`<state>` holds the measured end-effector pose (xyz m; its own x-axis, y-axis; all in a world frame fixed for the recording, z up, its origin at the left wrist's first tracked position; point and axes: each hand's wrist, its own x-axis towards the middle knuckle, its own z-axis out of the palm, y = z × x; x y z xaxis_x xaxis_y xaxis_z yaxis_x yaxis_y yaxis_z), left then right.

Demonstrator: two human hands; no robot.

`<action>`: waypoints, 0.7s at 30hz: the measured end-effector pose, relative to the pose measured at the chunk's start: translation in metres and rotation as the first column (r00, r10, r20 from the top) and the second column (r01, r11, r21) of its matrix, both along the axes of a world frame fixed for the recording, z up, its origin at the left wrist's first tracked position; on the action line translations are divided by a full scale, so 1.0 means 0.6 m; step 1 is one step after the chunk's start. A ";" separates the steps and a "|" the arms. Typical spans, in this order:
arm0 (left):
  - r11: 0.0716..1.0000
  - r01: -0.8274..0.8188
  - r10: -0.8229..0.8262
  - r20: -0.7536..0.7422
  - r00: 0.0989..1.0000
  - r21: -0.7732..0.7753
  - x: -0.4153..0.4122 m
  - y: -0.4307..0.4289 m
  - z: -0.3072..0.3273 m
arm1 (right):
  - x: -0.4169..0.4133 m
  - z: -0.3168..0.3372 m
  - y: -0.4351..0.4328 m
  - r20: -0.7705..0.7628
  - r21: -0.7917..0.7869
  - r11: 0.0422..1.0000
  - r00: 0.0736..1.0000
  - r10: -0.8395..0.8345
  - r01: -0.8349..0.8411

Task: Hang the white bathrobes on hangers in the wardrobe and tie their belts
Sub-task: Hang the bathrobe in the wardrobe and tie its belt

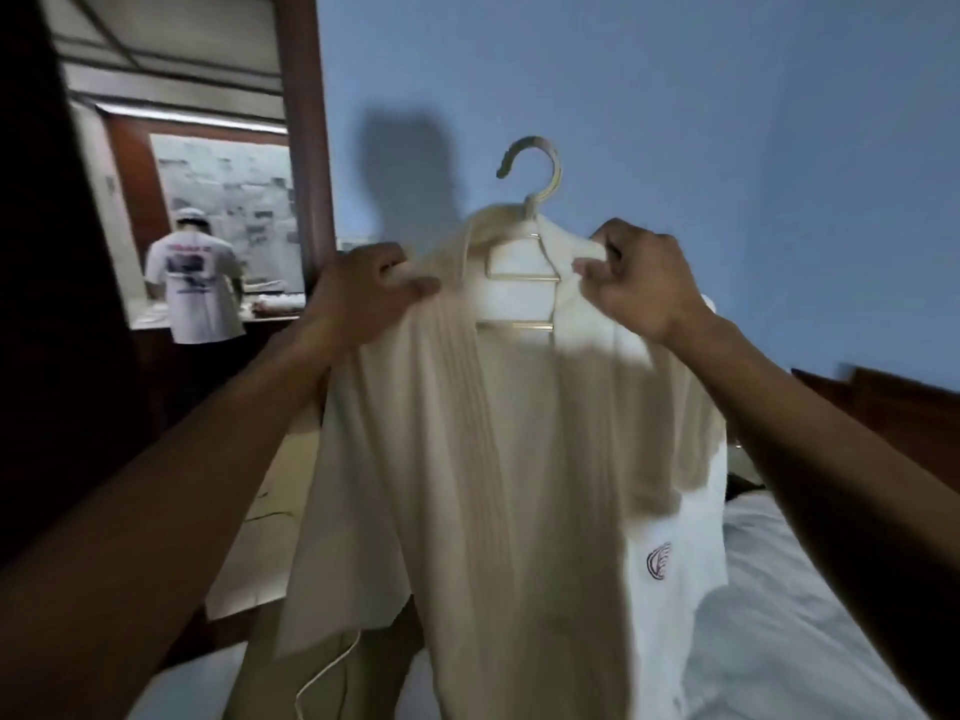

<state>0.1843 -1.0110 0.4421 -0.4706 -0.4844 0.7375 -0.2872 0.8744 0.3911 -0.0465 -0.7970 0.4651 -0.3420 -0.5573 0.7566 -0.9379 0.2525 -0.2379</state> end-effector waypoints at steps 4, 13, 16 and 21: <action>0.979 -0.190 0.190 0.010 0.982 0.074 0.129 -0.041 -0.023 | 0.073 -0.015 -0.130 0.005 -0.004 0.983 0.983 0.184 -0.184; 0.840 -0.505 0.515 0.004 0.857 0.200 0.444 -0.097 -0.053 | 0.323 -0.038 -0.383 -0.046 0.016 0.853 0.852 0.522 -0.521; 0.775 -0.608 0.619 -0.016 0.785 0.171 0.550 -0.123 -0.056 | 0.423 -0.042 -0.462 0.004 0.028 0.780 0.780 0.626 -0.626; 0.695 -0.707 0.717 -0.050 0.695 0.131 0.722 -0.193 -0.059 | 0.589 -0.047 -0.589 0.001 -0.007 0.676 0.676 0.737 -0.737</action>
<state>0.6174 -1.1266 0.4066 0.1102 -0.7154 0.6899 -0.7677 0.3796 0.5163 0.3067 -1.1504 0.4371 0.1755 -0.6258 0.7599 -0.8185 -0.5217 -0.2406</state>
